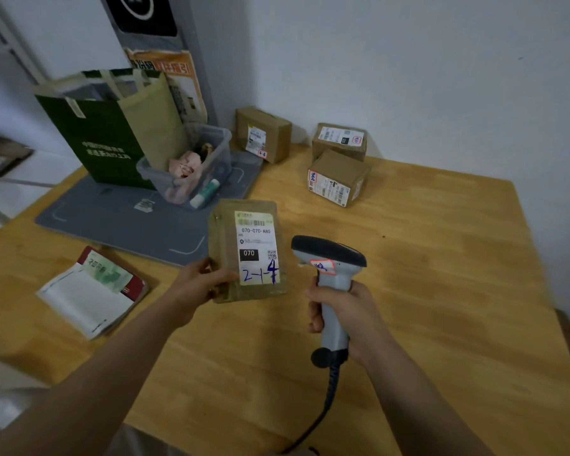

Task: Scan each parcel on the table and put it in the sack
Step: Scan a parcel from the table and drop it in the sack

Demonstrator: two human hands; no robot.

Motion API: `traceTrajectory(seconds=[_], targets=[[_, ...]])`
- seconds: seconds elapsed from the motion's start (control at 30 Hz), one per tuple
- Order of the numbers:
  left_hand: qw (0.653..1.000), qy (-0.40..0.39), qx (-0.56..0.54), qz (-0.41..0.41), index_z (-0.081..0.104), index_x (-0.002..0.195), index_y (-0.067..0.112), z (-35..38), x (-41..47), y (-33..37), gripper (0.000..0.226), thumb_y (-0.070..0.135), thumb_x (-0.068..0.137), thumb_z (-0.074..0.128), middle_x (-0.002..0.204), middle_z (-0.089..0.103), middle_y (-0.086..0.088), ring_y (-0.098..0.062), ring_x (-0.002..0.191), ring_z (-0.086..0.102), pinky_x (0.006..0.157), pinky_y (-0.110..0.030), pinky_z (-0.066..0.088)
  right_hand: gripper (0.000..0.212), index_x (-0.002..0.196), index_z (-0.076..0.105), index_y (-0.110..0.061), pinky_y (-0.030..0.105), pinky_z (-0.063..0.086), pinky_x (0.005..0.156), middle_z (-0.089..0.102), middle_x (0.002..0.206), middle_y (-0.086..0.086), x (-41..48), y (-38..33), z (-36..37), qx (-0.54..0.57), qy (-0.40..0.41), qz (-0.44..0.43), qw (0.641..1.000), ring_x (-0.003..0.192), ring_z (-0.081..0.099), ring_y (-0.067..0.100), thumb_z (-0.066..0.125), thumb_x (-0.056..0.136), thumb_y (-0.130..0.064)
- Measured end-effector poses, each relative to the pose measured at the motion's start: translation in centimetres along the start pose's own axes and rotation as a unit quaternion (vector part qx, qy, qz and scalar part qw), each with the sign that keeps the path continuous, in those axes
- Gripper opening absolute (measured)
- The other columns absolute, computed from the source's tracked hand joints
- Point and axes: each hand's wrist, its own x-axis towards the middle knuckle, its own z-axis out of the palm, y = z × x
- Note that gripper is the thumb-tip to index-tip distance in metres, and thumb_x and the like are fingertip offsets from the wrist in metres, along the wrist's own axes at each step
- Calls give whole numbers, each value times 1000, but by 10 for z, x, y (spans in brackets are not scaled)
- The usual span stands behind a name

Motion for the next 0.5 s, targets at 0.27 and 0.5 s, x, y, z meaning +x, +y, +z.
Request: traceTrajectory(seconds=[0.27,0.5], targets=[[996,39,31,77,53,125,17,-7,-9,-4,81,30,53,88,112,63,-12,-26,99,62,66,-25,52,14,72,59,-3,35,51,51,55,52,12,-14,-7,20,-59,-20,-35,997,39,48,19,70,78,3],[990,82,61,102,51,122,18,-13,-9,-13,64,20,68,84,111,62,-6,-26,105,60,86,-40,54,17,67,57,-1,42,52,59,54,49,10,-19,-8,24,-83,-15,-41,996,36,46,19,68,80,2]])
